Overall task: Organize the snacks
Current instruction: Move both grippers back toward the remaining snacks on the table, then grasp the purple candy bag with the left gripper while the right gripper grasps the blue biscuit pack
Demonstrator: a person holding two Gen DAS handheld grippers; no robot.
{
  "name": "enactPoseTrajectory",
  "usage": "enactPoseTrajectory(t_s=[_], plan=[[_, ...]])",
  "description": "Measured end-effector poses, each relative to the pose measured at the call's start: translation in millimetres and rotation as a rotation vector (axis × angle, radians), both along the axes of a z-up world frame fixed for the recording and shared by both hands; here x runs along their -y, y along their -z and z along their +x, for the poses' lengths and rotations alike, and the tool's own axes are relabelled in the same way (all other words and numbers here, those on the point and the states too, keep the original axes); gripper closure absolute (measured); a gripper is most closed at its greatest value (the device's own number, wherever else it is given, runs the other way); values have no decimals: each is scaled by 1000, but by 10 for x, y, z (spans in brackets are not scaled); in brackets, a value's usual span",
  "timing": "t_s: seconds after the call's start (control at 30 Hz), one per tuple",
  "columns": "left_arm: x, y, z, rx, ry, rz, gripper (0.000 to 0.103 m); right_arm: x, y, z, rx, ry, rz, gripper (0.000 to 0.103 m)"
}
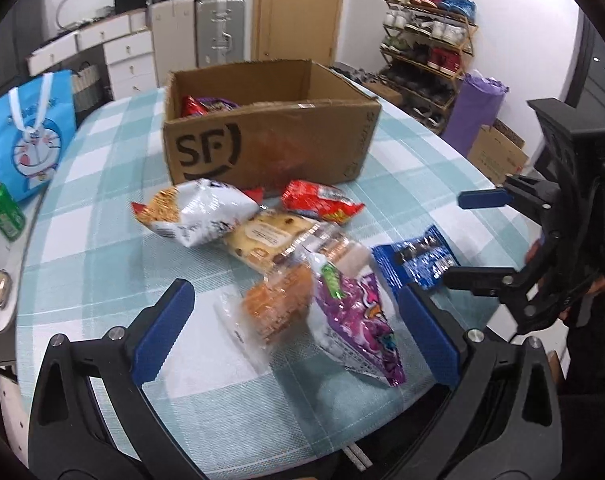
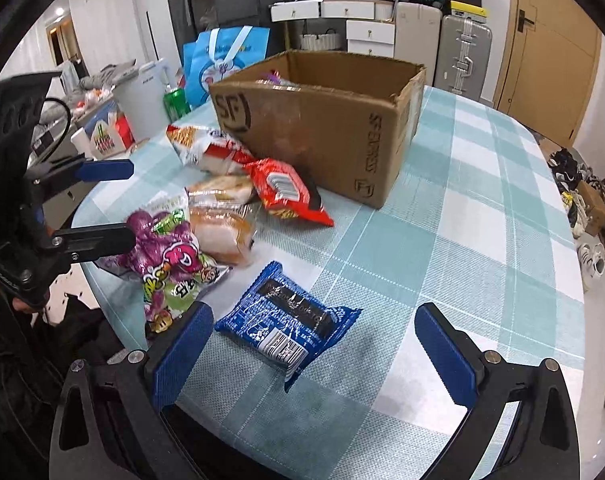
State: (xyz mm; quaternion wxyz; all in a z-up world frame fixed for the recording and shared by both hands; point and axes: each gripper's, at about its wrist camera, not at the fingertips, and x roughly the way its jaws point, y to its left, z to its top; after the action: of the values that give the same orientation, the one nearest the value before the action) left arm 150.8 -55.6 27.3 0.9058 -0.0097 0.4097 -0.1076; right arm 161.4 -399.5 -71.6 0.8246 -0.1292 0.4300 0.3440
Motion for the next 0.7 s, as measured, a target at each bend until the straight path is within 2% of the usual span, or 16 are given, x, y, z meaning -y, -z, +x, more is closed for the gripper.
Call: enactPoseTrajectory(t_s=[0.4,0.47,0.53,0.7], plan=[[118,153,21,-37,51,0,8,-210,235,-41,-9,-56,-59,1],[131,170,14,-42,63,-5,11,-236,250,-58,-3,-65,-66,1],[147,197,21,-54,76,-7,18,-264,272,-61,2,-69,-81,2],[205,236,20,-57,92,11,29,-309,302,-92,8,-90,-96,10]])
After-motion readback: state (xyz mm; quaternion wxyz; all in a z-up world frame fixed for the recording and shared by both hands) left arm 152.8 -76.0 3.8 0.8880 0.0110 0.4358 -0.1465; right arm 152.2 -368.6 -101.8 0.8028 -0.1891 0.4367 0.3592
